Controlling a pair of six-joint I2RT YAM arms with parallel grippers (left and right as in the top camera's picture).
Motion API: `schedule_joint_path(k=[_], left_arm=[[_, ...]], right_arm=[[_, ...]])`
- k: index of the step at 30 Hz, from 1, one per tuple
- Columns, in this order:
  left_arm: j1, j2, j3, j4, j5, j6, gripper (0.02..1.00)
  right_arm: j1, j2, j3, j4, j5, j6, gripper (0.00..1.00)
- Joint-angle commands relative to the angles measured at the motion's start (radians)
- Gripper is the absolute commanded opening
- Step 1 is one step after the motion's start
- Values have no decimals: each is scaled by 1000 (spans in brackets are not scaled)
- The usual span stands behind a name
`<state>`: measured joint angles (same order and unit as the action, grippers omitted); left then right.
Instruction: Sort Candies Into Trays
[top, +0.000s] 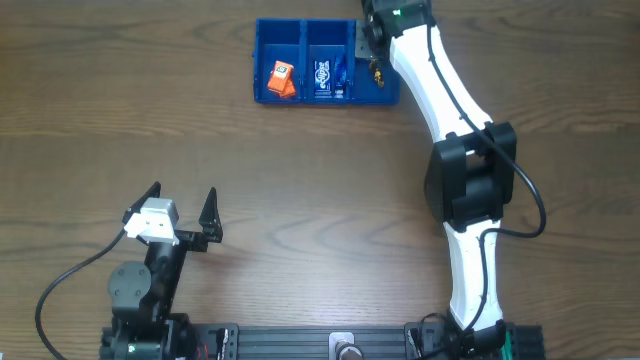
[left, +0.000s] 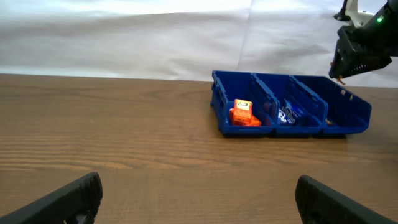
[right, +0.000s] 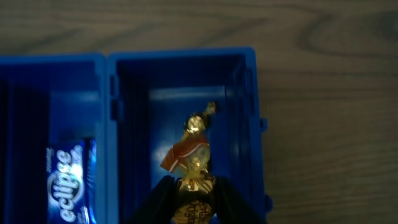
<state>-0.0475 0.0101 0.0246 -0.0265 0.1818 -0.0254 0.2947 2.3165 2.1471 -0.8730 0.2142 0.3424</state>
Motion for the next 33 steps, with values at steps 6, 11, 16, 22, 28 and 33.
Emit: schedule_joint_path(k=[6, 11, 16, 22, 28, 33], left_arm=[[4, -6, -20, -32, 18, 3, 998], [4, -6, -20, -32, 18, 3, 996], [4, -6, -20, -32, 18, 3, 998], [4, -6, -20, -32, 18, 3, 998], [4, -6, -20, -32, 18, 3, 998], [4, -6, -20, -32, 18, 3, 998]], right_arm=[[0, -5, 23, 12, -20, -46, 733], [-3, -76, 18, -5, -13, -68, 820], [-2, -282, -89, 6, 74, -95, 886], [-24, -585, -431, 119, 118, -135, 1000], [-82, -943, -902, 315, 74, -135, 998], [-149, -1224, -1224, 437, 47, -131, 998]])
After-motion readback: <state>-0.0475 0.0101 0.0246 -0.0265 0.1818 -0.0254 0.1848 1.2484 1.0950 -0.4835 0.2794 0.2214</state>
